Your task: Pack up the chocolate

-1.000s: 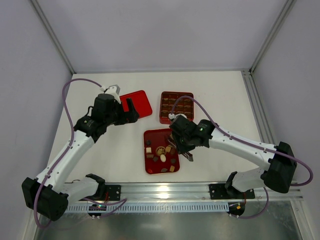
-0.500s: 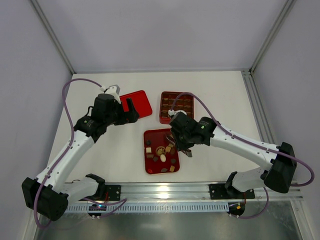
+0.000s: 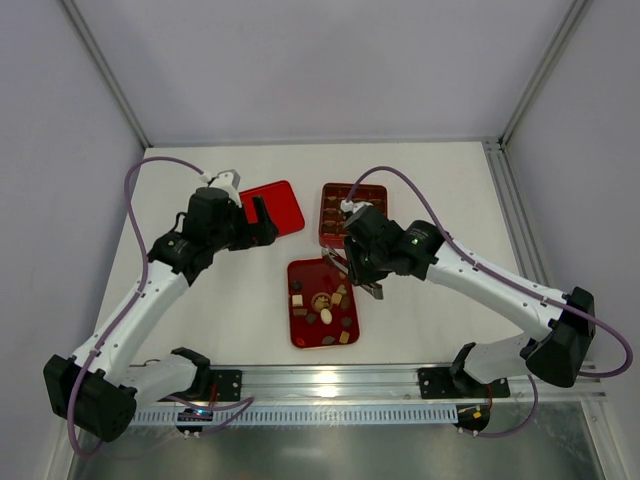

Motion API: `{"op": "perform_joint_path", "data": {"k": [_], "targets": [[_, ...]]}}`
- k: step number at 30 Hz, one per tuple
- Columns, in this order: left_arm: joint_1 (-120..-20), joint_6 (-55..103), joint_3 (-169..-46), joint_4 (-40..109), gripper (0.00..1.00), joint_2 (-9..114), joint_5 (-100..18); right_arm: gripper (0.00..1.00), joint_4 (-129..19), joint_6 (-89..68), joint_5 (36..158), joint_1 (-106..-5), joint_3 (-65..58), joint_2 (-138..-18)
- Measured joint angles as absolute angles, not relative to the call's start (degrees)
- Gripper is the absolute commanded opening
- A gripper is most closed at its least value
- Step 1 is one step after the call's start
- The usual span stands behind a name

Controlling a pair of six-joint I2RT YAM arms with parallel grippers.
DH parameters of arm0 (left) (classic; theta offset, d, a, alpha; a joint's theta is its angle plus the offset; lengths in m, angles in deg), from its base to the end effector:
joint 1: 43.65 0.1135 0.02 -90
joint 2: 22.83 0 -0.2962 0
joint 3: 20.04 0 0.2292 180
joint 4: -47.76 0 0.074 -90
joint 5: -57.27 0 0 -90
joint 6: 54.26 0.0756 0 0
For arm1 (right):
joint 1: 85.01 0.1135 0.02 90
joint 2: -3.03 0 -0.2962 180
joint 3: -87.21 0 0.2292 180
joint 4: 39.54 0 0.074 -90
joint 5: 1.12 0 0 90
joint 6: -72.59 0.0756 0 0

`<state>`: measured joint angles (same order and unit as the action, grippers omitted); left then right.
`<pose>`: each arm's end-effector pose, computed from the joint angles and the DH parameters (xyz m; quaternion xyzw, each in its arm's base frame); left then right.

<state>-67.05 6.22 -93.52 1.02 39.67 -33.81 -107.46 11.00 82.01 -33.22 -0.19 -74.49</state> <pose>0.2102 -0.0925 0.3325 -0.0432 0.8890 -0.2106 0.4043 0.1684 0.1992 0.3156 -0.1783 0.9431 0.1329 0.2473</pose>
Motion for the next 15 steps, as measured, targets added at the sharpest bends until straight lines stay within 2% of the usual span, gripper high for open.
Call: {"op": "perform_joint_path", "data": {"k": [15], "targets": [[-67.05,6.22,-93.52,1.02,1.00,39.67,-33.81,0.29,-107.46,10.34,84.02,-34.58,-0.70,-74.49]]}}
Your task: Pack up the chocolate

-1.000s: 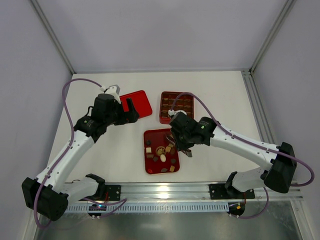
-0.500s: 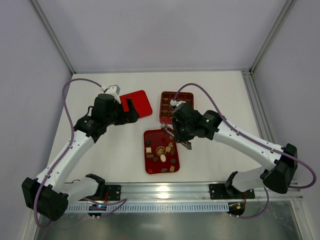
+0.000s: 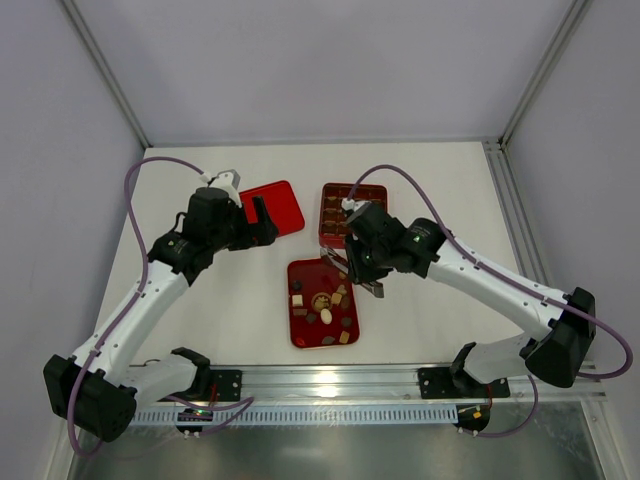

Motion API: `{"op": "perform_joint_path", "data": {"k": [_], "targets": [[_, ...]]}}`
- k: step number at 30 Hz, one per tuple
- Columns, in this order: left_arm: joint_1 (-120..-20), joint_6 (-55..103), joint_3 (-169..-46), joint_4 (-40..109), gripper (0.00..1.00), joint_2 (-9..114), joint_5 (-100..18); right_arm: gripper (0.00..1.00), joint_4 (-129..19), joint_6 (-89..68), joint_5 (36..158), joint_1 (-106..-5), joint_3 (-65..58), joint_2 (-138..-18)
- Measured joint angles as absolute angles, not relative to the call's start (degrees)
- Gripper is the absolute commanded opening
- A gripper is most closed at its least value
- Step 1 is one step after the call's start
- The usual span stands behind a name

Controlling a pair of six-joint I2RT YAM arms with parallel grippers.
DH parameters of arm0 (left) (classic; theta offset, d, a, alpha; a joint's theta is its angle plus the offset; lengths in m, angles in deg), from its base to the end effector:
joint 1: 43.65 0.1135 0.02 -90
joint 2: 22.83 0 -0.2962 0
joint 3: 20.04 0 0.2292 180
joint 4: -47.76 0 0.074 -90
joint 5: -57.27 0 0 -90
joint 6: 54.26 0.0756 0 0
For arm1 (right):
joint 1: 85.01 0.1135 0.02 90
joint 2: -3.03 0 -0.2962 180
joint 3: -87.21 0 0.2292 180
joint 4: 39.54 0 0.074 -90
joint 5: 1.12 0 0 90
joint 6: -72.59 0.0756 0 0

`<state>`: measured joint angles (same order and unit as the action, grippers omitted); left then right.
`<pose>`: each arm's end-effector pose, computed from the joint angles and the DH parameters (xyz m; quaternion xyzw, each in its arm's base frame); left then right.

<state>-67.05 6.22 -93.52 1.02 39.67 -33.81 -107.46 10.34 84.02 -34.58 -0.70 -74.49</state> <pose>0.2102 -0.0925 0.3325 -0.0432 0.8890 -0.2106 0.4043 0.1716 0.1976 0.3181 -0.1770 0.9429 0.1445 0.2425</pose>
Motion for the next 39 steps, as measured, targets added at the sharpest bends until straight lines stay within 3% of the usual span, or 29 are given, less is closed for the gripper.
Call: {"op": "perform_joint_path", "data": {"k": [20,39], "targets": [[-67.05,6.22,-93.52,1.00,1.00,39.67,-33.81,0.28,-103.57,11.21,90.42,-34.01,9.31,-73.85],[-67.05,6.22,-93.52,1.02,1.00,39.67,-33.81,0.37,-104.25,11.17,86.73,-31.41,9.23,-75.86]]}}
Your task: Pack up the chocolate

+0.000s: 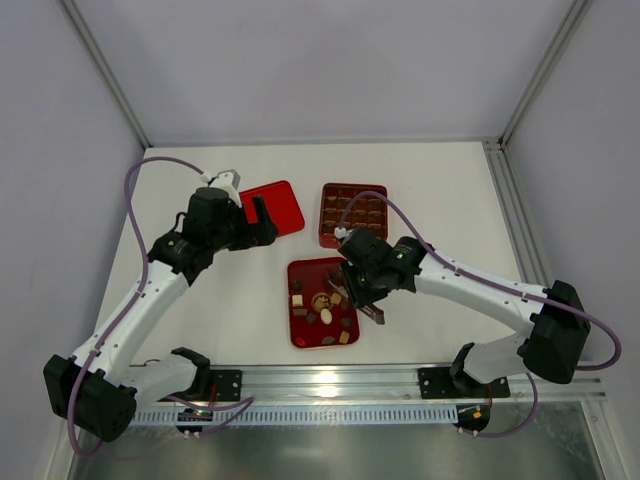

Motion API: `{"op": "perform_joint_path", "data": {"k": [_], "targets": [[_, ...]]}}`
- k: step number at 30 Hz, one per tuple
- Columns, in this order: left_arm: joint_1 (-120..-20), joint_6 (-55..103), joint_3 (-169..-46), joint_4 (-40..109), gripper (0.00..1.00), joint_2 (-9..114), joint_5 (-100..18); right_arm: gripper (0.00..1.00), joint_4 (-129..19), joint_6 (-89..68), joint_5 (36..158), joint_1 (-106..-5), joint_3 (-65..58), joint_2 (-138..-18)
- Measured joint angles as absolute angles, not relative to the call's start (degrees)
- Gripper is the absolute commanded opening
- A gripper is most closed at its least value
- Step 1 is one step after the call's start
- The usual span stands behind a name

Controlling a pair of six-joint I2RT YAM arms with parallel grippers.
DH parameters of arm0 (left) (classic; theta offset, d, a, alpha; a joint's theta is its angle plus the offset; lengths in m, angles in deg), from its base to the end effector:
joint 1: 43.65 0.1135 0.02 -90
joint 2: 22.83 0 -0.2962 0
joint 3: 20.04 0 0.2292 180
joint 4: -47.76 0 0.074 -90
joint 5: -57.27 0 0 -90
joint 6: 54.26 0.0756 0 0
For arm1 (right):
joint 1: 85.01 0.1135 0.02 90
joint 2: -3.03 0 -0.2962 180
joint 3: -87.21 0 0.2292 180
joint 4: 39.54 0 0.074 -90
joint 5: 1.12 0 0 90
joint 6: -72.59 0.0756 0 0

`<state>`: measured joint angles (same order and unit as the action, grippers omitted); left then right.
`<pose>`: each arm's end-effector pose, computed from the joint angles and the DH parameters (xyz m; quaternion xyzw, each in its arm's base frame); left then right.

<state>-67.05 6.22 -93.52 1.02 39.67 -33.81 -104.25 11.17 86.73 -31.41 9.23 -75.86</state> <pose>0.2102 -0.0925 0.3325 -0.0432 0.8890 -0.2106 0.4043 0.1529 0.2026 0.2643 -0.2078 0.9549 0.1249 0.1712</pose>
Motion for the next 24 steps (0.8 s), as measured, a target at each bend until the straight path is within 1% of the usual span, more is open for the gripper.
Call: {"op": "perform_joint_path", "data": {"k": [8,10,18,20,24], "targets": [[-67.05,6.22,-93.52,1.02,1.00,39.67,-33.81,0.37,-104.95,11.15,85.75,-31.10,8.48,-75.86],[-67.05,6.22,-93.52,1.00,1.00,39.67,-33.81,0.40,-105.06,11.15,85.62,-31.10,8.42,-75.89],[-67.05,6.22,-93.52,1.00,1.00,39.67,-33.81,0.42,-105.54,11.15,85.33,-31.06,7.78,-76.15],[-67.05,6.22,-93.52,1.00,1.00,39.67,-33.81,0.42,-105.56,11.15,85.29,-31.06,7.74,-76.15],[-67.05,6.22,-93.52,1.00,1.00,39.67,-33.81,0.36,-105.58,11.06,85.24,-31.06,7.72,-76.15]]}}
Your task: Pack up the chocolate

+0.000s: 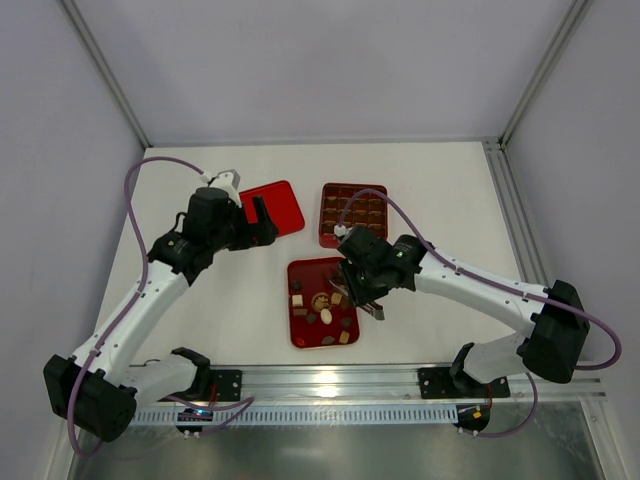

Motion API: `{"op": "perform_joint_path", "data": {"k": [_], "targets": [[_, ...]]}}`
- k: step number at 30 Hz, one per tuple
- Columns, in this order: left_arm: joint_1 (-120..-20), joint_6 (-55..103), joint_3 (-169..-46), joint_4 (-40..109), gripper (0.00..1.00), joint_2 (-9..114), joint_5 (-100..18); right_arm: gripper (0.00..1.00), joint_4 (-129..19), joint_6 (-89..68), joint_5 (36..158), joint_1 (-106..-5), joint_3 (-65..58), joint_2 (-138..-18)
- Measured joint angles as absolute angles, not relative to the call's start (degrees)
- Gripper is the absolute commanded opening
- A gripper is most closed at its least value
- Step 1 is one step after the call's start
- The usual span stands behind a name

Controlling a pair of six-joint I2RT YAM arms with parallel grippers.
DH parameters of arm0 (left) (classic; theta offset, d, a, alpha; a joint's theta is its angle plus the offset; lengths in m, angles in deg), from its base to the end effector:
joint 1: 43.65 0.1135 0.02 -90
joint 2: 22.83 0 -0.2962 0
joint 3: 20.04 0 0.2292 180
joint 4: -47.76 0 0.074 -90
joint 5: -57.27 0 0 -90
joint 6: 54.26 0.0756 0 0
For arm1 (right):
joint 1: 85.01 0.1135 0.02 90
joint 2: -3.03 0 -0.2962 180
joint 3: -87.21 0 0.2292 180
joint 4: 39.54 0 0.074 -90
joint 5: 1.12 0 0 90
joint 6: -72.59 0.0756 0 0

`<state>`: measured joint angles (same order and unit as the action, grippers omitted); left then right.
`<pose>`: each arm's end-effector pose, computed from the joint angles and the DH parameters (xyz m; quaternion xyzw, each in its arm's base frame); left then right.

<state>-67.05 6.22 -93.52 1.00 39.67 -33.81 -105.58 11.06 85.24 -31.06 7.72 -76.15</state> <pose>0.2101 -0.0925 0.3324 -0.0432 0.8891 -0.2105 0.4042 0.1540 0.2034 0.2694 -0.2090 0.9546 0.1151 0.1785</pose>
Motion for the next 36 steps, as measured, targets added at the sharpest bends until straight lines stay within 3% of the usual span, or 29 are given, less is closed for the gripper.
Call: {"op": "perform_joint_path", "data": {"k": [7,28,36], "targets": [[-67.05,6.22,-93.52,1.02,1.00,39.67,-33.81,0.28,-105.60,10.89,85.33,-31.06,7.72,-76.15],[-67.05,6.22,-93.52,1.00,1.00,39.67,-33.81,0.27,-108.64,9.40,85.03,-33.33,1.58,-76.11],[-67.05,6.22,-93.52,1.00,1.00,39.67,-33.81,0.27,-108.73,7.13,86.07,-41.75,-2.99,-76.17]]}}
